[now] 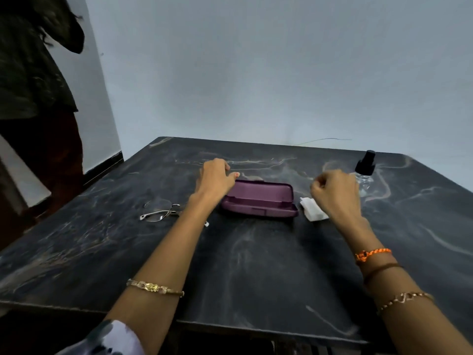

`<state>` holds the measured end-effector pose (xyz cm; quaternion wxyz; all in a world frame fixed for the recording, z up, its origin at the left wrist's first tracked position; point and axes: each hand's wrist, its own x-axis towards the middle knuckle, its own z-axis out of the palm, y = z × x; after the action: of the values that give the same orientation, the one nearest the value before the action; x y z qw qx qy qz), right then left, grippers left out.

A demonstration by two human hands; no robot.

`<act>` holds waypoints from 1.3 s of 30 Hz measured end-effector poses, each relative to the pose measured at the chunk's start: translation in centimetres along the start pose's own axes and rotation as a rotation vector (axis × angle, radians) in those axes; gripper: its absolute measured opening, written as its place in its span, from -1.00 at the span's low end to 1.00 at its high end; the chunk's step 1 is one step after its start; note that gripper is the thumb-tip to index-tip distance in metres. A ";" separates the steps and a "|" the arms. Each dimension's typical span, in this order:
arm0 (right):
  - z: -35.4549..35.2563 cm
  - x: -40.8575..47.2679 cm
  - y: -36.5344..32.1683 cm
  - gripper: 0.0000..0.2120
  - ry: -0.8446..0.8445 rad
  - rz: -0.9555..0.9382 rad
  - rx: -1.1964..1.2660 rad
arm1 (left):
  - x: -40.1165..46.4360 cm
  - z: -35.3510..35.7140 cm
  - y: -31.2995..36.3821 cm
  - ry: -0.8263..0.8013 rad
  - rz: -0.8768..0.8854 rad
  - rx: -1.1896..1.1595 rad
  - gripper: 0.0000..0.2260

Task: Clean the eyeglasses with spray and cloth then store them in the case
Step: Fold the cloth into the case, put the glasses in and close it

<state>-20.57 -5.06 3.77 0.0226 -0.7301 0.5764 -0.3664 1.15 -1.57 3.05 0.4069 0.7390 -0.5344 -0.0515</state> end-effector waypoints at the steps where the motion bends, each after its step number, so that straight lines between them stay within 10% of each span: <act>1: 0.4 -0.2 0.6 -0.81 -0.045 0.021 -0.052 | 0.0 0.4 0.0 0.014 -0.003 0.007 -0.75; 16: 1.0 -0.9 1.4 -0.81 -0.313 0.083 -0.229 | -1.5 0.9 -0.8 -0.020 -0.039 0.042 -0.83; 39: 1.3 -1.1 1.4 -0.74 -0.230 0.044 -0.148 | -2.0 1.2 -0.6 -0.002 -0.042 0.048 -0.84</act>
<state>-21.07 -5.08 1.63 0.0425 -0.7543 0.6112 -0.2360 0.16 -0.51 1.13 0.3875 0.7595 -0.5203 -0.0479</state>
